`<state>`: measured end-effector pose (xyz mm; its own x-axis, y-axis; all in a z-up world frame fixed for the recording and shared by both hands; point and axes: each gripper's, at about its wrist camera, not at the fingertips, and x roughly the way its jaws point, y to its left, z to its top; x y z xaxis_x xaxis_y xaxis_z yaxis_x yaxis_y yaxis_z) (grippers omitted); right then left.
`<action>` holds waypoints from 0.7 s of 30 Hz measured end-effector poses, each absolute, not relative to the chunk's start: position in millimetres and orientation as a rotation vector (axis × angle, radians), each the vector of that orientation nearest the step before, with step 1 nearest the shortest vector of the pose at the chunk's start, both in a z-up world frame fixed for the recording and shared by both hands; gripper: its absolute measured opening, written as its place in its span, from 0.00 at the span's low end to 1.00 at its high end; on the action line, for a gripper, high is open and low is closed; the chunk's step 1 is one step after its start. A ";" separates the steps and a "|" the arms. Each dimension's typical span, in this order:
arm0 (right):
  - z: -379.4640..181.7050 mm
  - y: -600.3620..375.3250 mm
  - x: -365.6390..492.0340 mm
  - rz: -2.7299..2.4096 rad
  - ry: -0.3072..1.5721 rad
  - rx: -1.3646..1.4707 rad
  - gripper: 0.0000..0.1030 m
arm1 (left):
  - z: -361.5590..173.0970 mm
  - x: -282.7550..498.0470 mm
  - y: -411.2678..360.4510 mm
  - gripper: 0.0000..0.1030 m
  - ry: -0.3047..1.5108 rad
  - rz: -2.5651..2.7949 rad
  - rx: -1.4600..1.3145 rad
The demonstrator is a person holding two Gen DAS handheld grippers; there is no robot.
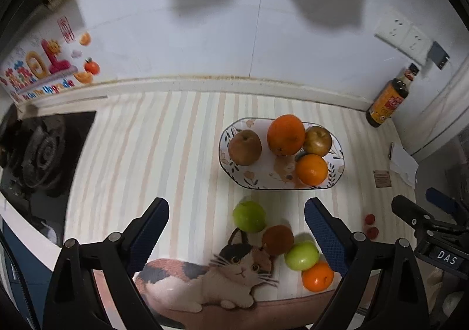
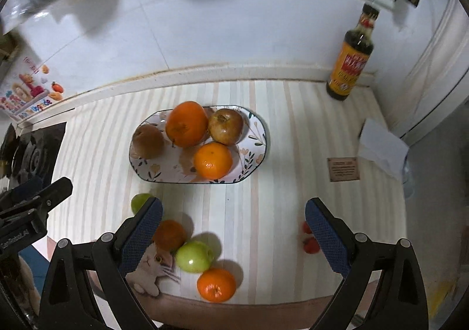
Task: Organize fruits
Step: 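Lift both open tools away from the plate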
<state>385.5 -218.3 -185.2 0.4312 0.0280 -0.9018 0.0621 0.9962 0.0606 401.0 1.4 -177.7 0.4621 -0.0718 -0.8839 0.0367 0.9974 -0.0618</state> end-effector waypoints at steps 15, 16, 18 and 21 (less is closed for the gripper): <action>-106.6 -200.1 296.6 0.015 0.959 0.067 0.97 | -112.2 324.1 2.2 0.92 0.887 -0.058 0.022; -103.3 -199.5 292.7 0.016 0.950 0.068 0.97 | -110.3 321.3 2.7 0.92 0.883 -0.059 0.020; -97.3 -198.9 286.9 0.022 0.940 0.075 0.97 | -108.3 317.3 4.7 0.92 0.881 -0.061 0.008; -90.9 -198.9 282.1 0.030 0.924 0.090 0.97 | -106.4 311.9 7.8 0.92 0.870 -0.058 -0.010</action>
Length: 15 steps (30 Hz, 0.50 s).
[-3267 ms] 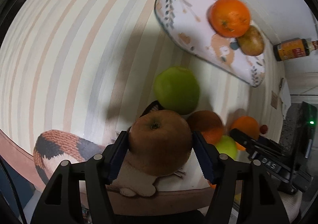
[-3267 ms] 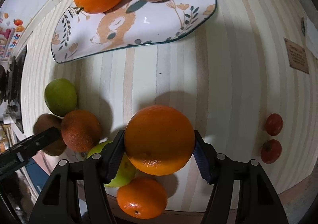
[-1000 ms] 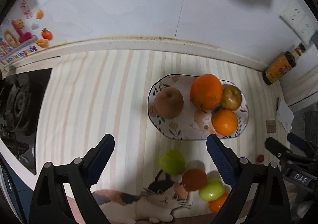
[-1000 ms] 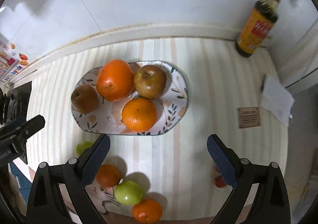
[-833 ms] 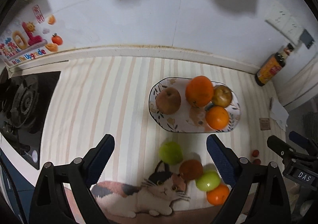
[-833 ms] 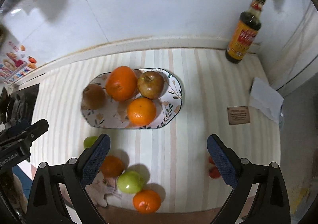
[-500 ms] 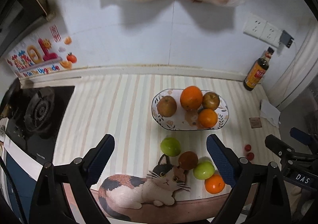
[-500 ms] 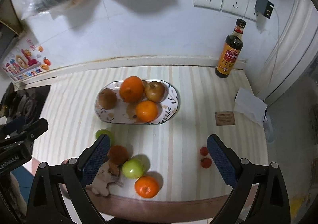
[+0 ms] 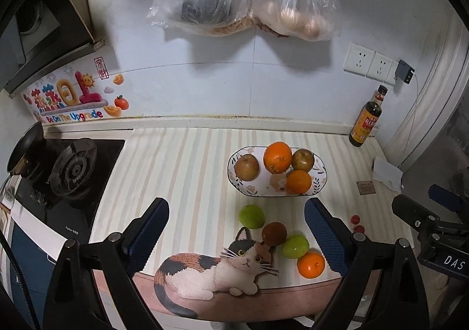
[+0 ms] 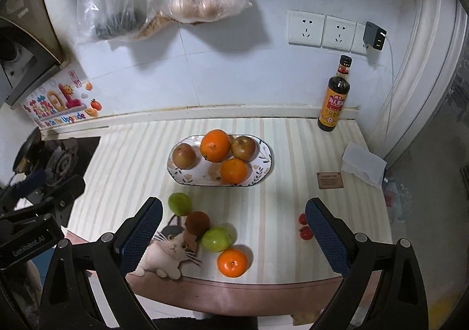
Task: Organize fruits
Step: 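Lift both open tools away from the plate, then grasp a green apple with the left tool while the right tool grasps a dark red-brown fruit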
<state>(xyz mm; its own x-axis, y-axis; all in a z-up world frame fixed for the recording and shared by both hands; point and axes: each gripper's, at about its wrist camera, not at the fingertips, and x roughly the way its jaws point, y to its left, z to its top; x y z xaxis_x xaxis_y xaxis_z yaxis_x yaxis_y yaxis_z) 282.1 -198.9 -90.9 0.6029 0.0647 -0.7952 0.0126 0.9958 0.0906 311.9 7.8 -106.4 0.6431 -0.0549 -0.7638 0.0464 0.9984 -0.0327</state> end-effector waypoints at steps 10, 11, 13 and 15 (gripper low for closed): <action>-141.2 -205.4 303.5 0.091 1.040 0.199 0.97 | -144.8 329.4 7.9 0.98 0.961 -0.014 0.010; -154.7 -206.5 307.1 0.095 1.066 0.212 0.97 | -154.3 333.3 8.1 0.98 0.987 -0.004 0.015; -181.7 -205.4 314.2 0.105 1.113 0.218 0.95 | -172.8 338.9 8.6 0.98 1.029 0.013 0.026; -210.4 -203.0 322.3 0.132 1.163 0.231 0.81 | -191.7 345.5 11.0 0.98 1.083 0.024 0.027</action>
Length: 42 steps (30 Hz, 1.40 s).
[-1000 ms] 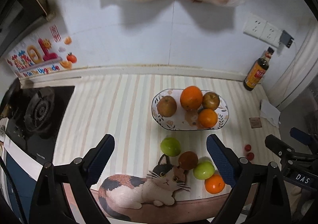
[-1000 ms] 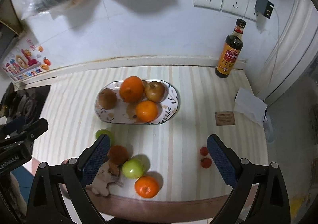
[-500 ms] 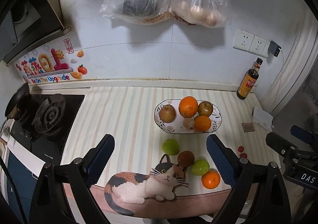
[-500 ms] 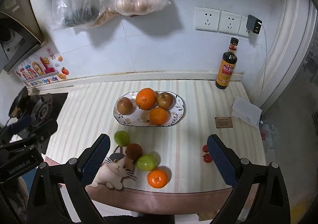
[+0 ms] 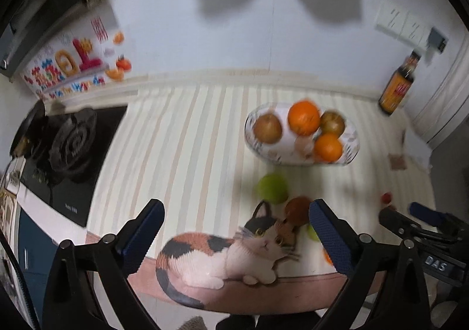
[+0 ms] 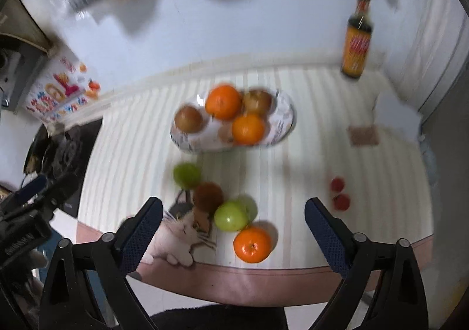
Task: Organize fruits
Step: 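Grasp a green apple with the left tool while the right tool grasps a dark red-brown fruit, then carry the green apple and dark fruit toward the floral plate with both tools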
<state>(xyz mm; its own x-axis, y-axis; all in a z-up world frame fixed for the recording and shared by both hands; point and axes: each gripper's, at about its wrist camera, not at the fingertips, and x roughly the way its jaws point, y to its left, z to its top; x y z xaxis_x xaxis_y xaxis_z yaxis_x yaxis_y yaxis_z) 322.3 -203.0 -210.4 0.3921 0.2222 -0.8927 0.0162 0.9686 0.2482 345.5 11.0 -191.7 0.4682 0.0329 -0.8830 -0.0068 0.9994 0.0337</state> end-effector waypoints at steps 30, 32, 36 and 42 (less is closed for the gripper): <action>-384.0 -132.0 428.7 0.450 1.547 -0.020 0.59 | -373.7 465.1 30.4 0.98 1.611 0.081 -0.498; -386.0 -143.8 431.0 0.441 1.553 0.007 0.59 | -384.1 473.0 22.5 0.98 1.626 0.060 -0.515; -392.3 -161.1 438.4 0.441 1.579 0.075 0.59 | -398.6 484.5 4.0 0.91 1.637 0.012 -0.463; -389.4 -171.2 444.8 0.380 1.575 0.089 0.59 | -402.8 491.7 -15.4 0.53 1.639 -0.054 -0.303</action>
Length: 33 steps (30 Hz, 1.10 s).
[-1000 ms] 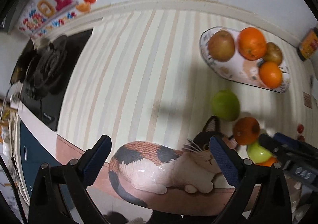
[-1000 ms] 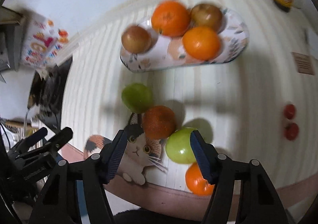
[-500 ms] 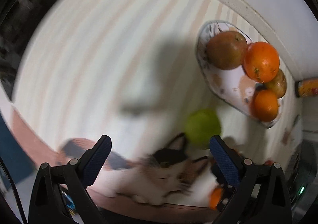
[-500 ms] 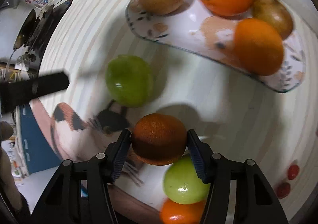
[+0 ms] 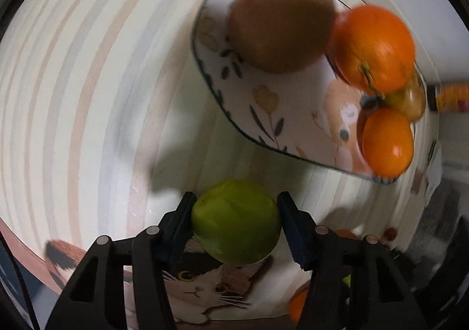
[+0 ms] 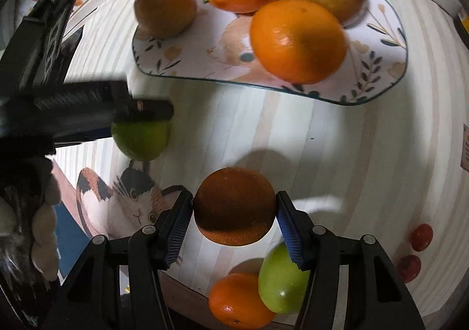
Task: Organize fruits
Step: 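Carry the green apple and dark fruit toward the floral plate with both tools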
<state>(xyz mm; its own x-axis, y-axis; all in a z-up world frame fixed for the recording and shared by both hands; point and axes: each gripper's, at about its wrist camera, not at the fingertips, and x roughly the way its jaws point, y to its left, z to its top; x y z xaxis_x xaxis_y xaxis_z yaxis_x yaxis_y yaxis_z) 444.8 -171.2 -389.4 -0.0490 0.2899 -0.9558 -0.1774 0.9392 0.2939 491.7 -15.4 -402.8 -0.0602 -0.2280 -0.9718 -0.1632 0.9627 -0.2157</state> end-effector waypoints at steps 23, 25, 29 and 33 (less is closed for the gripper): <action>-391.7 -130.4 384.1 0.331 1.630 0.176 0.61 | -395.0 410.3 12.7 0.53 1.609 -0.128 -0.101; -392.3 -133.3 384.1 0.318 1.623 0.189 0.62 | -395.9 411.4 8.2 0.53 1.605 -0.130 -0.096; -393.0 -149.8 385.0 0.310 1.625 0.221 0.62 | -395.2 409.3 -9.8 0.53 1.610 -0.128 -0.109; -390.0 -146.1 383.7 0.326 1.612 0.188 0.58 | -388.5 412.3 11.2 0.53 1.606 -0.122 -0.120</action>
<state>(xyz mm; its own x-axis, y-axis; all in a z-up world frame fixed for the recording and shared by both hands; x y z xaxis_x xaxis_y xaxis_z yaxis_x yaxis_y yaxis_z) 383.7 -146.1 -390.0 -0.0699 0.3162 -0.9461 -0.0759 0.9440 0.3211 412.3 11.2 -388.5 -0.0385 -0.1529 -0.9875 -0.0016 0.9882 -0.1530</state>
